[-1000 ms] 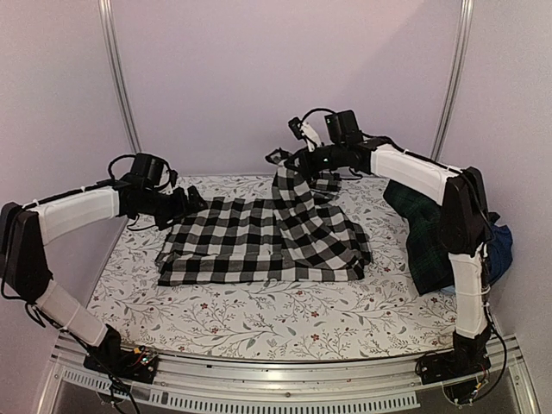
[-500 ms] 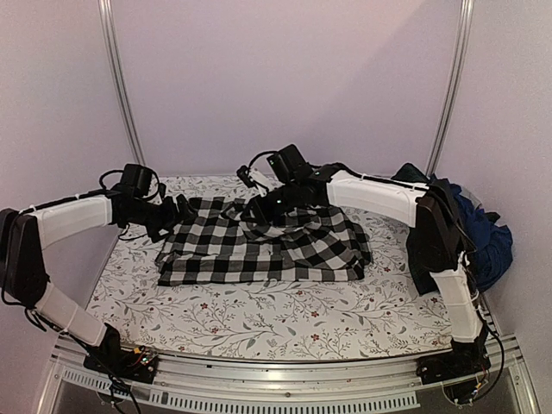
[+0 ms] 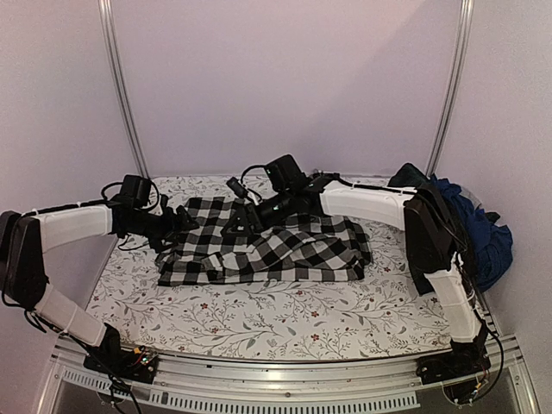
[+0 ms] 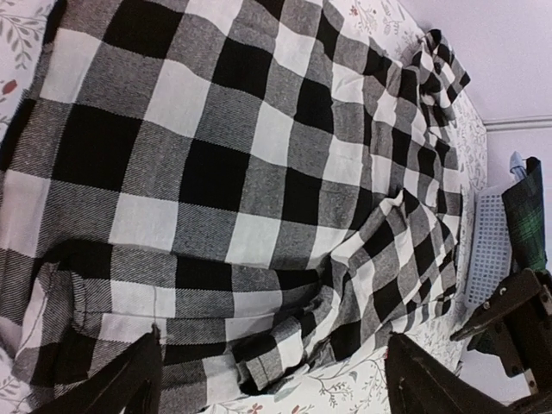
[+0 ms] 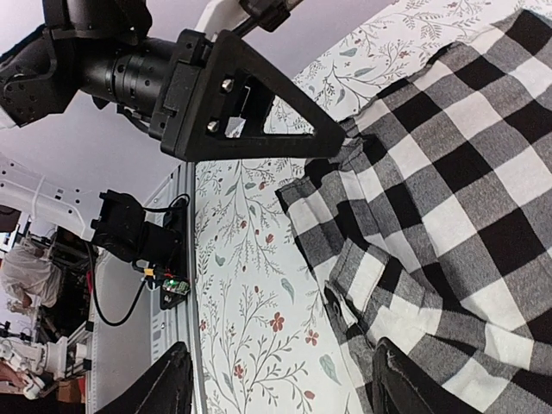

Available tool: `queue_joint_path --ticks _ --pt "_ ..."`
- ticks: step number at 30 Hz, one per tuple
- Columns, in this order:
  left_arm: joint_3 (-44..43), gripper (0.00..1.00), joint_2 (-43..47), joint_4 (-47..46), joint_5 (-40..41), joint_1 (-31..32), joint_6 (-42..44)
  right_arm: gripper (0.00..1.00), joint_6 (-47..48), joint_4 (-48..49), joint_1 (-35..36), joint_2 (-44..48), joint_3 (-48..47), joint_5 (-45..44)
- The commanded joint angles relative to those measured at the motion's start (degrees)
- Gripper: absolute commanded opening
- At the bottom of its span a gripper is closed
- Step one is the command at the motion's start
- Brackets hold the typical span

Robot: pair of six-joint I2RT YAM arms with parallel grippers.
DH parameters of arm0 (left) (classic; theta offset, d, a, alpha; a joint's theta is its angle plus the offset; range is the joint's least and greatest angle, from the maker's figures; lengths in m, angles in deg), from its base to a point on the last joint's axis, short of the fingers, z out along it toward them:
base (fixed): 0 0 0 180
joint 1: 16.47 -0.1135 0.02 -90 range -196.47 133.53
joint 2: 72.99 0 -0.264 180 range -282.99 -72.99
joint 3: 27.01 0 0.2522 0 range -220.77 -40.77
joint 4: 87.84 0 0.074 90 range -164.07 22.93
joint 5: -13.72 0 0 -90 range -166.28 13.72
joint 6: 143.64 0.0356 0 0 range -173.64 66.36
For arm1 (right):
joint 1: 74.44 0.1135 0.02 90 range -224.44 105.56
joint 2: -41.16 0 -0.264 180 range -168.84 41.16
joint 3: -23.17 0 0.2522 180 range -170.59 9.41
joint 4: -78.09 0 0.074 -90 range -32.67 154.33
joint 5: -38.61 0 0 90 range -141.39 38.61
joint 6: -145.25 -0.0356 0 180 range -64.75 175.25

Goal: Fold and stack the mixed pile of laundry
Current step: Fold the flattened shirt at the center of the board.

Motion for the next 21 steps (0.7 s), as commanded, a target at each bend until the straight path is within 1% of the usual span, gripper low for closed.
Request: queue_joint_path --ticks 1,3,6,8,11,15,21 --pt "1.07 0.85 0.16 -3.31 -3.86 -0.27 -0.04 0.70 -4.06 2.22 -6.72 8.42 7.91 3.68" --pt "1.28 0.81 -1.06 -3.66 -3.85 0.17 -0.19 0.70 -3.98 1.83 -9.16 13.74 13.35 0.52" --pt "1.25 0.73 -3.33 -3.46 -5.16 1.22 -0.74 0.69 -3.28 -0.22 -12.73 18.71 20.92 -2.99" --pt "1.84 0.71 -4.00 -3.53 -5.62 3.05 -1.60 0.66 -3.21 -2.61 -14.57 21.39 26.00 -4.67" --pt "3.43 0.69 -3.86 -3.63 -5.57 5.85 -2.39 0.65 -2.38 -4.55 -16.18 25.05 32.39 -6.38" --pt "7.35 0.69 -3.14 -5.18 -5.76 7.93 -4.68 0.64 -2.43 -5.55 -17.82 29.20 40.11 -8.58" --pt "7.87 0.68 -7.05 -7.63 -5.36 9.27 -5.47 0.61 -2.68 -6.84 -19.98 32.13 46.50 -10.71"
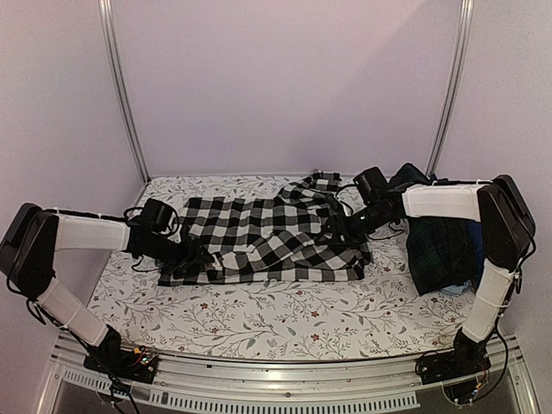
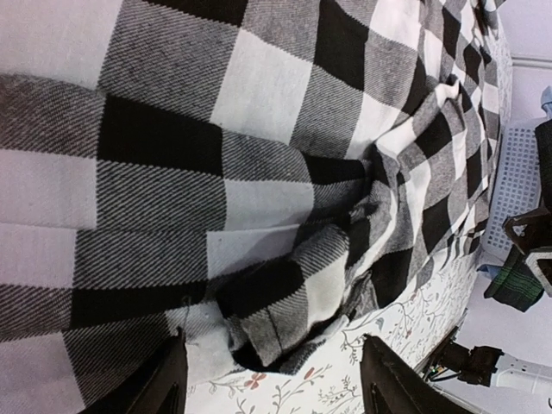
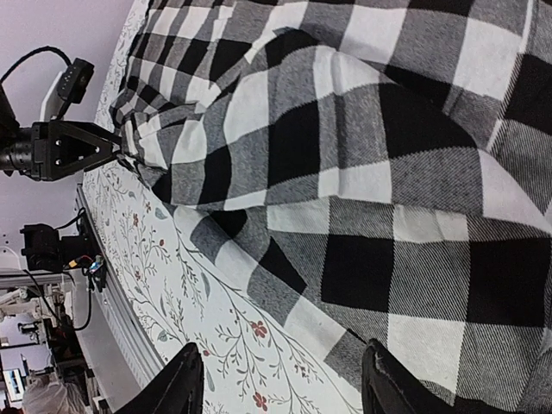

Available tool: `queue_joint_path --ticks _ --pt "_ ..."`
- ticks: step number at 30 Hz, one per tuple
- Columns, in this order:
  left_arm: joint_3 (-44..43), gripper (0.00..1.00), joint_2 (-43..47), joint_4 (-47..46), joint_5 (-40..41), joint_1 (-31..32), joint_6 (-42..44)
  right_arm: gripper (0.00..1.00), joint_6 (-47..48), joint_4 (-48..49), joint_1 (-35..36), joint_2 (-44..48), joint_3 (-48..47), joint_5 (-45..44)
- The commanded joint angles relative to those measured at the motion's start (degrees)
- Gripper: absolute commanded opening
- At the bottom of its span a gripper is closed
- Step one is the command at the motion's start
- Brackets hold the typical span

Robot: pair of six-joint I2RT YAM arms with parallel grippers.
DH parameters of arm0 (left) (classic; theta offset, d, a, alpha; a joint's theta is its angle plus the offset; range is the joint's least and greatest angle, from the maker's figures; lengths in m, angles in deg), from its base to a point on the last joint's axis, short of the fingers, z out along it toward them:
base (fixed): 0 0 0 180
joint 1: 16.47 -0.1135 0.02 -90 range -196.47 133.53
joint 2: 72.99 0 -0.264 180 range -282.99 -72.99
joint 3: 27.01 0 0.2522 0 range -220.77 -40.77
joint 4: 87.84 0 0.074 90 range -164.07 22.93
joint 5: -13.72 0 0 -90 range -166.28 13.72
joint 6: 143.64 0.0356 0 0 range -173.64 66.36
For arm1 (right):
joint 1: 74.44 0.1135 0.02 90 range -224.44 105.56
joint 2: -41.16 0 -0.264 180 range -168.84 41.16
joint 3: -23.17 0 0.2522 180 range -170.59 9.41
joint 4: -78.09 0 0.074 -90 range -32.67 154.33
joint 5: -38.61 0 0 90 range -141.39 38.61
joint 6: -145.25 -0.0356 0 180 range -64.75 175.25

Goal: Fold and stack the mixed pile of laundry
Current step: Fold the flattened shirt at the center of the board.

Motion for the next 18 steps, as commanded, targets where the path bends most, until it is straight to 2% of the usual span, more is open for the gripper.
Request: queue_joint_path --ticks 1,6,9,11,15,18 --pt "0.00 0.67 -3.35 -4.33 -0.39 0.94 -1.14 0.60 0.01 -2.03 -1.88 3.10 2.73 -2.92" --pt "-1.44 0.51 -6.60 -8.23 -3.95 1.31 -0.82 0.58 0.54 -4.08 -2.65 1.26 3.20 -5.27" --pt "-3.21 0.34 -6.69 -6.85 -4.49 1.60 0.49 0.58 0.62 -4.28 -2.97 -0.62 4.06 -5.89" --pt "-4.69 0.20 -5.69 -3.97 -3.73 1.58 1.97 0.58 0.83 -4.30 -3.04 -1.99 4.64 -6.37" --pt "-8.62 0.02 -3.72 4.00 -1.50 1.48 6.20 0.58 1.05 -4.30 -3.01 -4.09 6.11 -7.16" --pt "-10.82 0.00 -3.02 10.34 0.56 0.79 9.27 0.57 1.27 -4.43 -3.06 -4.79 7.19 -8.44"
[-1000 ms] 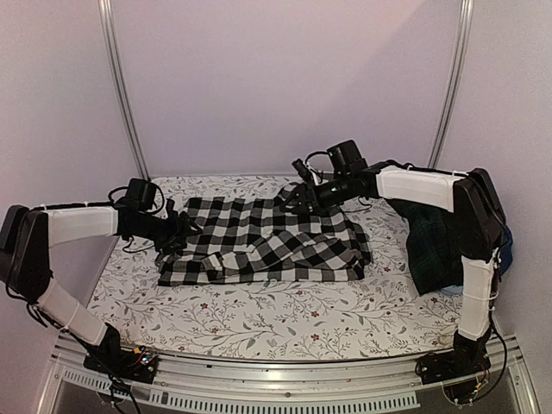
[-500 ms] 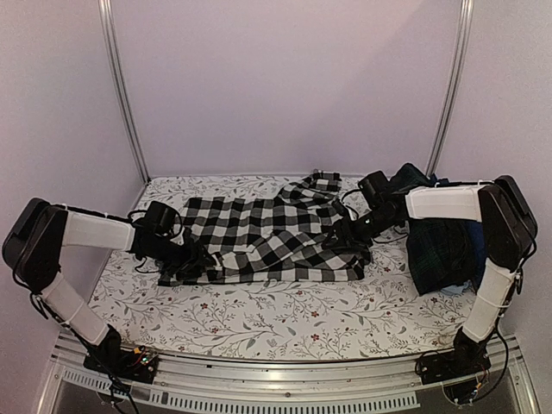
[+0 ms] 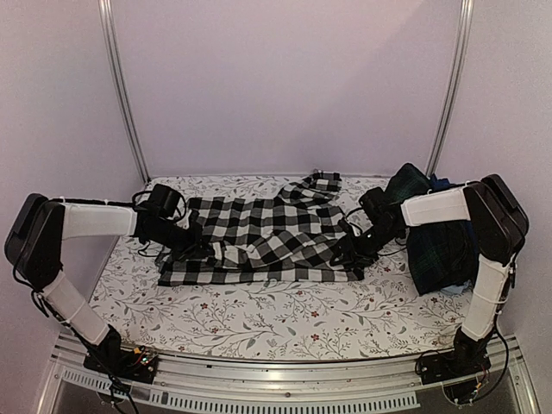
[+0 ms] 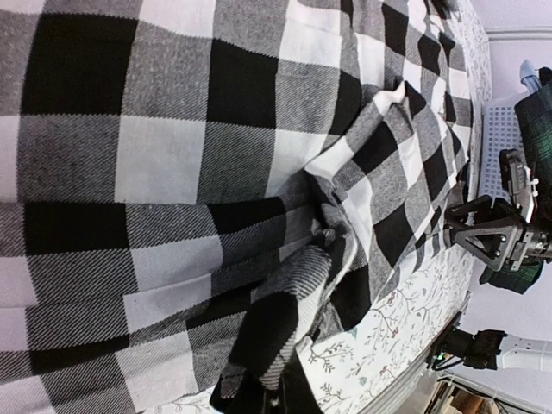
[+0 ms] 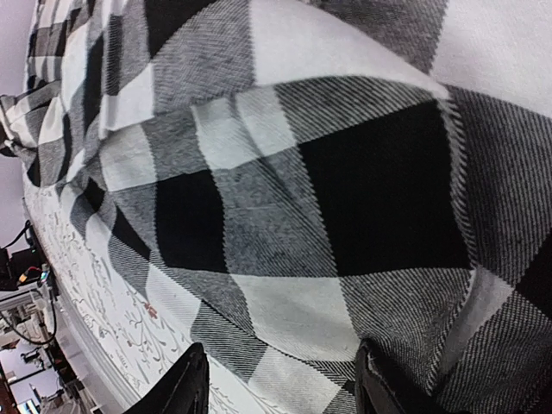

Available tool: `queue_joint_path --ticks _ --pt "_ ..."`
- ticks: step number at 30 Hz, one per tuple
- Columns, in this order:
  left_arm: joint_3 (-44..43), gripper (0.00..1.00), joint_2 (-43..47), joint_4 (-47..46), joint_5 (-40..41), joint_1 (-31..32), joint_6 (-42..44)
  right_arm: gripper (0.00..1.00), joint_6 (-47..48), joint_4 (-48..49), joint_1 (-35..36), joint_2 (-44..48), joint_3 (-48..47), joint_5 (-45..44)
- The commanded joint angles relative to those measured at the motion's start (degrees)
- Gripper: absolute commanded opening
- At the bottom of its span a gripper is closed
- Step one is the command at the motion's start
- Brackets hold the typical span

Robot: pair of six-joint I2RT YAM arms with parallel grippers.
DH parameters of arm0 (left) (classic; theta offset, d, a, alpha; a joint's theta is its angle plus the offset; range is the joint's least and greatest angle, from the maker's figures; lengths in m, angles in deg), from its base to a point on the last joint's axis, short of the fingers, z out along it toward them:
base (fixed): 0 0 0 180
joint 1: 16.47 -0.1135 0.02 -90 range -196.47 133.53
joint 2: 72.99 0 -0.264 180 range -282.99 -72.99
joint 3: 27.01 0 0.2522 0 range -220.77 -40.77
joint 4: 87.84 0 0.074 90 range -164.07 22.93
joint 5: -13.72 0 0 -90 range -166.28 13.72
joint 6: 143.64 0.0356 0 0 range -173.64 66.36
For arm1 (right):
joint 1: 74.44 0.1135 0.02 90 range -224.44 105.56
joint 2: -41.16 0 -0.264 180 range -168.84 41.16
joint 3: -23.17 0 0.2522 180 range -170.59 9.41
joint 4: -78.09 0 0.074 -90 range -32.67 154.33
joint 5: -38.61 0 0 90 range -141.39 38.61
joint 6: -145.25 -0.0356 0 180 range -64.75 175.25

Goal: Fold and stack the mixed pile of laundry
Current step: Fold the flattened shirt at the center of the board.

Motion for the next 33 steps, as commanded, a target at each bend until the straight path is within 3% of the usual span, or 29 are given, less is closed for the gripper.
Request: queue_joint_path --ticks 1,11,20,24,29,31,33 --pt "-3.25 0.00 2.39 10.44 2.93 -0.70 6.14 0.57 0.99 -0.98 -0.26 -1.54 1.81 -2.72" --pt "-6.08 0.00 0.97 21.36 11.12 -7.87 14.25 0.57 1.85 -1.85 -0.35 -1.16 3.28 -3.05" --pt "-10.31 0.00 -6.61 18.59 12.16 -9.56 16.46 0.50 6.16 -3.45 -0.30 2.68 3.25 2.02" --pt "-12.75 0.02 -9.06 20.57 14.77 -9.45 17.99 0.48 9.47 -8.51 -0.27 5.16 -0.86 5.79" --pt "-13.85 0.52 -4.93 22.15 19.21 -9.37 18.17 0.51 9.88 -10.40 -0.35 7.19 -8.81 4.54" --pt "-14.98 0.62 -3.14 21.07 18.30 -9.06 18.08 0.53 8.90 -10.17 -0.35 5.28 -13.19 2.96" --pt "-16.65 0.64 -3.34 19.81 16.62 -8.20 18.43 0.54 7.46 -9.81 -0.27 2.11 -17.13 1.62"
